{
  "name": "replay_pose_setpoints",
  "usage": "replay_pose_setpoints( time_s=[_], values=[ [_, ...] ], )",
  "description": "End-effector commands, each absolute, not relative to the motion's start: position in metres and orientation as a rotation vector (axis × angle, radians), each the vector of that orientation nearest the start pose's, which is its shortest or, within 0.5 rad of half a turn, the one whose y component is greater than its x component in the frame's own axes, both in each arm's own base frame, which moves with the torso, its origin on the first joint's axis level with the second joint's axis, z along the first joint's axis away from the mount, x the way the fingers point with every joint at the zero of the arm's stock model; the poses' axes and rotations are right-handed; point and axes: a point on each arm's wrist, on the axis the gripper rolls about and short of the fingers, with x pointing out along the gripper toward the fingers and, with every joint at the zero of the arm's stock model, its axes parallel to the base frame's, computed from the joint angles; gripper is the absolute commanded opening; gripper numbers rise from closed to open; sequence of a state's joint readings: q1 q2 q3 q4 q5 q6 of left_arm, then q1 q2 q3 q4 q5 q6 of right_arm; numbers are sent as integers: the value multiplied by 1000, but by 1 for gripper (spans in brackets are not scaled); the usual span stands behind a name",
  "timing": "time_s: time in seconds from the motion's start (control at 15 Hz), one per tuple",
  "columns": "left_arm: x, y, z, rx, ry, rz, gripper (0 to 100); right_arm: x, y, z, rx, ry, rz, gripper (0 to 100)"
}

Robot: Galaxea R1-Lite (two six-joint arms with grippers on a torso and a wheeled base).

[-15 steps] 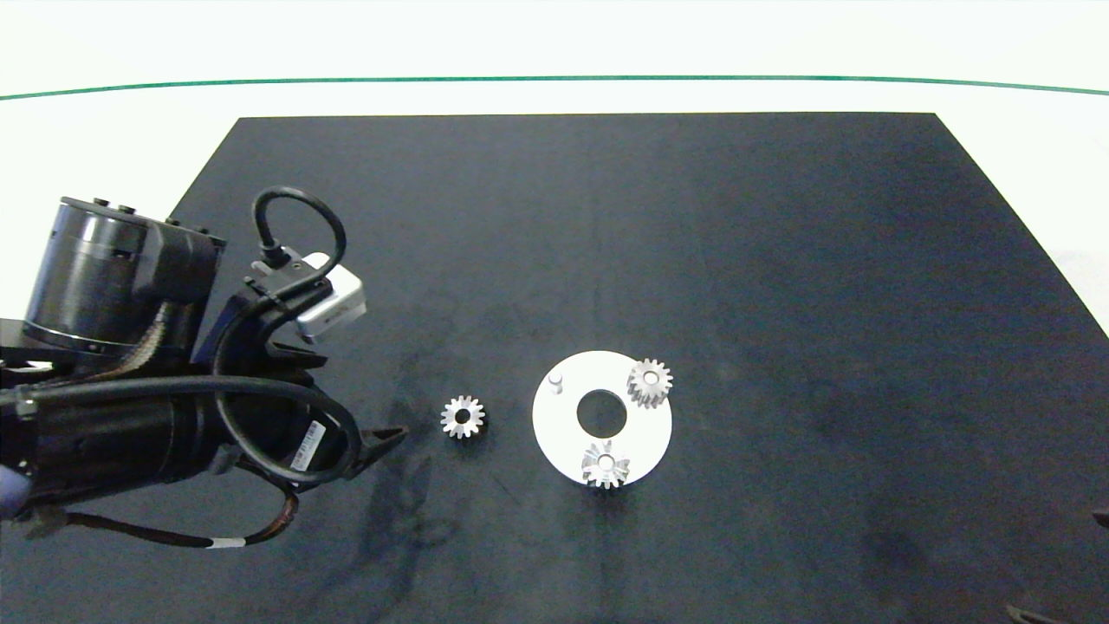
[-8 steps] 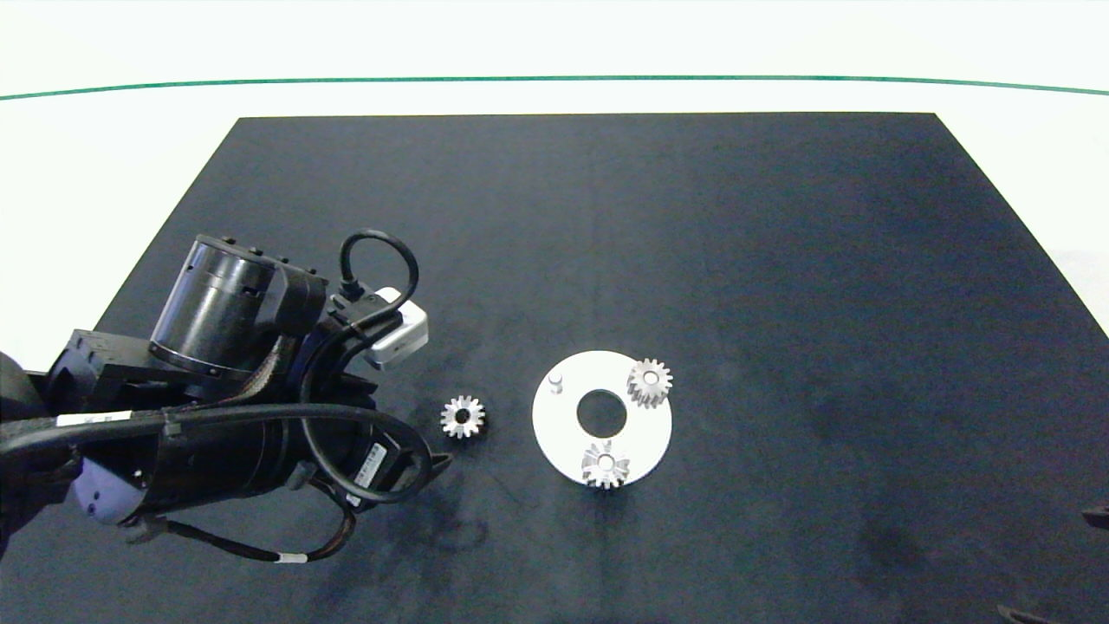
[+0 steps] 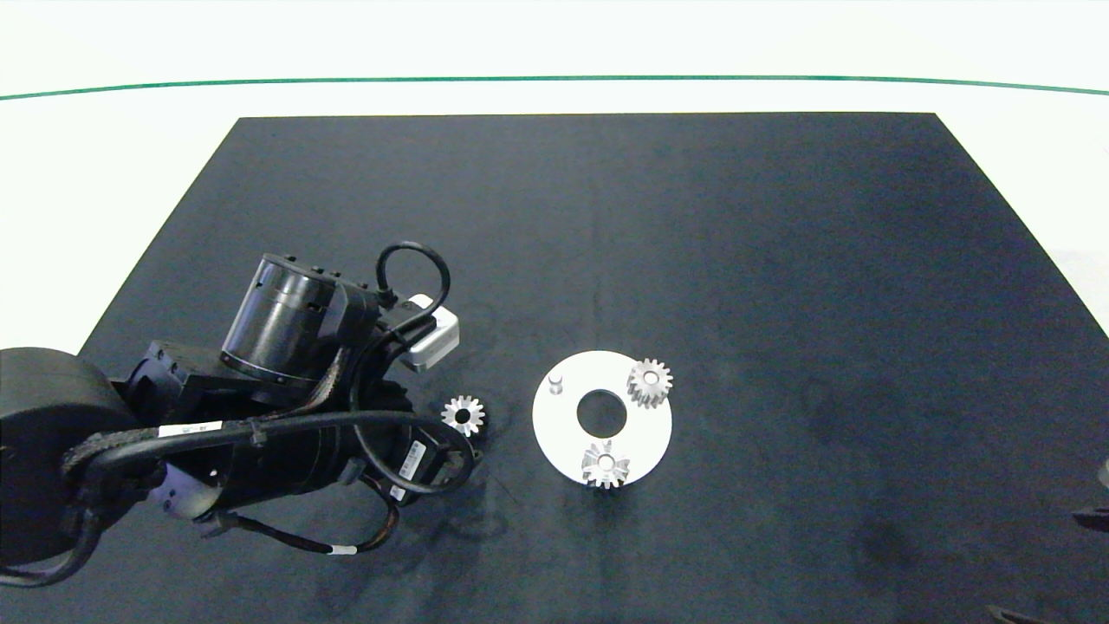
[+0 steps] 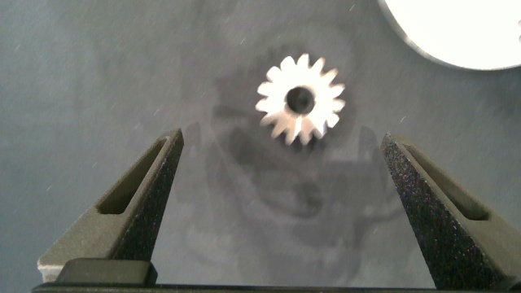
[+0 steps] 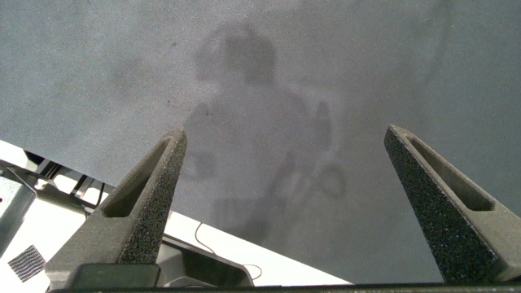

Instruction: Install three planetary gears onto the carrier pins

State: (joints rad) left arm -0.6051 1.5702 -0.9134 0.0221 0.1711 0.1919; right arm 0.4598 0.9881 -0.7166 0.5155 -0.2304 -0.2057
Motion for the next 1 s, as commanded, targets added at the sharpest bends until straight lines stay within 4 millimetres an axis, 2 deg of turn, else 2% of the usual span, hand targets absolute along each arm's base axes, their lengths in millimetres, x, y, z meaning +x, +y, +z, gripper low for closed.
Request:
replay_pose_setpoints(
  time_s=[0.07,0.27,0.47,0.73,1.0],
  values=[
    [224,-152,183,449,601,-480,100,89,39,202,-469,736,295,100],
    [227,-154,185,443,579,-480,100,90,39,202,-468,738,293,100],
    [234,-160,175,447,590,-480,100,90,39,201,-465,725,293,100],
    [236,-161,174,443,579,-477,100,91,39,201,-463,719,290,100],
    [235,-160,174,441,578,-476,92,91,39,201,-462,720,288,100]
  ],
)
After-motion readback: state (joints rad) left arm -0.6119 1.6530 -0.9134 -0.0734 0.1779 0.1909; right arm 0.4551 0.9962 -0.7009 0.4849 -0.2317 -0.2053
